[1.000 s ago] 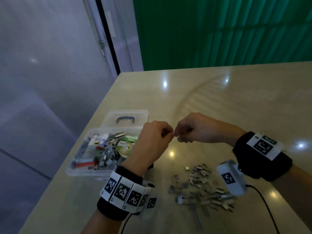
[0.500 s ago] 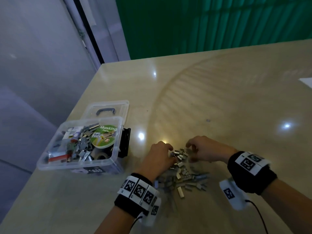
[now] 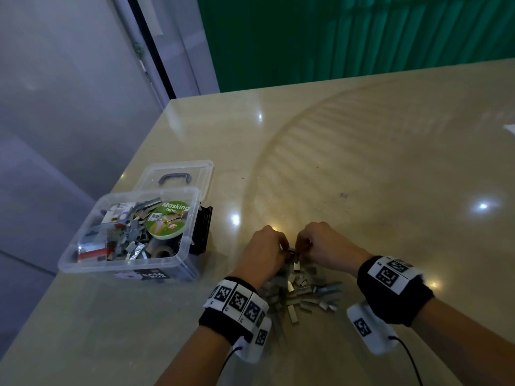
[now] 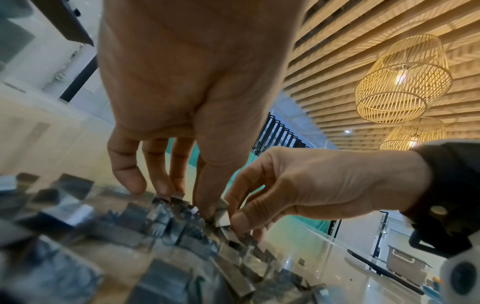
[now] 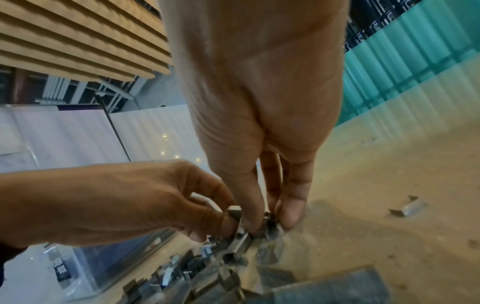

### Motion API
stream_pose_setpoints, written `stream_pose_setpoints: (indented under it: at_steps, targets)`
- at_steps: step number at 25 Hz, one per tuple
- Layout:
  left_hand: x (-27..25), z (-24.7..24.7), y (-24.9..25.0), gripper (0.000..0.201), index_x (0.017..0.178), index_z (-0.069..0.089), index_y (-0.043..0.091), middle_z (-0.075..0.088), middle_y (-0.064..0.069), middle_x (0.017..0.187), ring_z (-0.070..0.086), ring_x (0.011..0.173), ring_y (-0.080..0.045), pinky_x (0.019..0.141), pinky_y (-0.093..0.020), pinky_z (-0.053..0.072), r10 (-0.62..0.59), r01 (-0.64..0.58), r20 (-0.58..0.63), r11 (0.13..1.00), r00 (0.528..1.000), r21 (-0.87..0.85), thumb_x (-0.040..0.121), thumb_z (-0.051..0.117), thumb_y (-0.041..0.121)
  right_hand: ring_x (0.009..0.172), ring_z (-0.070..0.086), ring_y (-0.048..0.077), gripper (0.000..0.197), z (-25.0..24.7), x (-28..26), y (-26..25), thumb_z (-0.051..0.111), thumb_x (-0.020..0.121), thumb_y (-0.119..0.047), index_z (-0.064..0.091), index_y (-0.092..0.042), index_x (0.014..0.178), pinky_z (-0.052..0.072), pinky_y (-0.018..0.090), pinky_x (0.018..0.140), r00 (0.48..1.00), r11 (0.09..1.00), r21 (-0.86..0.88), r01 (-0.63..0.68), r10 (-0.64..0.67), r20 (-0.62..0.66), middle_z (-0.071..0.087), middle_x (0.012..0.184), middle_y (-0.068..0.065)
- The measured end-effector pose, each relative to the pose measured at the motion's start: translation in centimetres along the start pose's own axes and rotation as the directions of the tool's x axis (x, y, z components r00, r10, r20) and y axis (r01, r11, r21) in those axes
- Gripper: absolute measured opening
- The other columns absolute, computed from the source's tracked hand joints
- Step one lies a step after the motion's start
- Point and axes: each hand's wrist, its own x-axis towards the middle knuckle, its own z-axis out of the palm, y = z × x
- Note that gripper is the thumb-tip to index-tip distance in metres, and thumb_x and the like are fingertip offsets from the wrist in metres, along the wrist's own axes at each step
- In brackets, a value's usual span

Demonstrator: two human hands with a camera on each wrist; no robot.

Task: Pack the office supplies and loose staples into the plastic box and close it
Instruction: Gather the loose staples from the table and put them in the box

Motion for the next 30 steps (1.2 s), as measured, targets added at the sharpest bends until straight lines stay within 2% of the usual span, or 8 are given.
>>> stream_pose_setpoints:
  at_steps: [6, 9, 13, 16, 20, 22, 25, 30]
  targets:
    - [0.4, 0.2, 1.1, 0.021, 0.109, 0.072, 0.02, 0.068, -0.003, 0.102, 0.066, 0.092, -0.02, 0.084, -0.036, 0.057, 0.058, -0.06, 0.032, 0.997, 0.998, 0.045, 0.088, 0.068, 0.02, 0.075, 0.064, 0.026, 0.009, -0.4, 0.0, 0.0, 0.065, 0.083, -0.004, 0.072, -0.009, 0.083, 0.052, 0.037, 0.063, 1.0, 1.0, -0.006, -0.003, 0.003, -0.009, 0.065, 0.082, 0.008]
    - [0.4, 0.3, 0.6, 0.018, 0.107, 0.072, 0.023, 0.07, -0.001, 0.102, 0.068, 0.091, -0.018, 0.086, -0.038, 0.058, 0.037, -0.039, 0.034, 0.998, 0.999, 0.052, 0.091, 0.065, 0.018, 0.078, 0.06, 0.017, 0.012, -0.6, 0.0, 0.2, 0.075, 0.083, -0.015, 0.071, -0.016, 0.094, 0.043, 0.021, 0.059, 0.998, 0.999, -0.037, 0.029, -0.027, 0.052, 0.062, 0.09, 0.0]
    - [-0.2, -0.1, -0.5, 0.019, 0.112, 0.07, 0.02, 0.071, -0.003, 0.106, 0.067, 0.094, -0.016, 0.09, -0.035, 0.057, 0.032, -0.032, -0.021, 0.999, 0.999, 0.012, 0.094, 0.065, 0.019, 0.086, 0.061, 0.019, 0.016, 0.0, -0.4, 0.2, 0.062, 0.089, -0.003, 0.069, -0.014, 0.098, 0.053, 0.027, 0.069, 0.999, 0.996, -0.084, 0.025, -0.022, 0.04, 0.06, 0.101, 0.004]
    - [-0.6, -0.4, -0.9, 0.017, 0.108, 0.072, 0.017, 0.073, -0.002, 0.102, 0.067, 0.091, -0.013, 0.089, -0.031, 0.057, 0.047, -0.049, -0.058, 0.998, 0.997, -0.034, 0.092, 0.067, 0.021, 0.083, 0.059, 0.018, 0.008, -0.3, -0.4, -0.1, 0.07, 0.088, -0.013, 0.066, -0.011, 0.095, 0.047, 0.023, 0.063, 0.998, 0.997, -0.076, 0.032, -0.028, 0.049, 0.059, 0.096, 0.003]
    - [-0.8, -0.3, -0.7, 0.01, 0.099, 0.071, 0.02, 0.071, 0.002, 0.095, 0.065, 0.085, -0.009, 0.085, -0.028, 0.058, 0.047, -0.054, -0.089, 0.995, 0.995, -0.08, 0.089, 0.069, 0.019, 0.087, 0.055, 0.016, 0.018, -0.7, 0.0, -0.4, 0.073, 0.087, -0.02, 0.064, -0.015, 0.102, 0.04, 0.018, 0.064, 0.997, 0.994, -0.103, 0.021, -0.013, 0.08, 0.054, 0.099, -0.002]
    - [-0.8, -0.5, -0.5, 0.011, 0.099, 0.071, 0.018, 0.071, 0.0, 0.097, 0.065, 0.087, -0.009, 0.086, -0.025, 0.056, 0.036, -0.043, -0.069, 0.995, 0.997, -0.095, 0.089, 0.068, 0.015, 0.082, 0.053, 0.013, 0.012, -0.8, 0.1, -0.6, 0.073, 0.087, -0.017, 0.062, -0.019, 0.093, 0.037, 0.015, 0.06, 0.996, 0.994, -0.109, 0.009, 0.001, 0.093, 0.052, 0.093, -0.005]
    - [-0.7, -0.7, -0.5, 0.013, 0.1, 0.073, 0.016, 0.072, -0.002, 0.099, 0.066, 0.089, -0.012, 0.088, -0.028, 0.057, 0.029, -0.037, -0.074, 0.993, 0.997, -0.112, 0.088, 0.067, 0.013, 0.072, 0.051, 0.008, 0.024, -1.0, 0.0, -0.8, 0.071, 0.087, -0.012, 0.054, -0.024, 0.075, 0.034, 0.015, 0.056, 0.994, 0.994, -0.111, -0.003, 0.015, 0.11, 0.052, 0.086, -0.005]
    - [-1.4, -1.6, 0.2, 0.022, 0.113, 0.072, 0.015, 0.072, -0.004, 0.104, 0.067, 0.091, -0.014, 0.09, -0.03, 0.056, 0.033, -0.045, -0.125, 0.995, 0.992, -0.094, 0.094, 0.061, 0.015, 0.079, 0.064, 0.014, 0.007, -1.8, -0.1, -1.9, 0.071, 0.084, -0.005, 0.071, -0.011, 0.086, 0.056, 0.028, 0.066, 0.995, 0.996, -0.085, 0.029, -0.021, 0.093, 0.066, 0.094, 0.003]
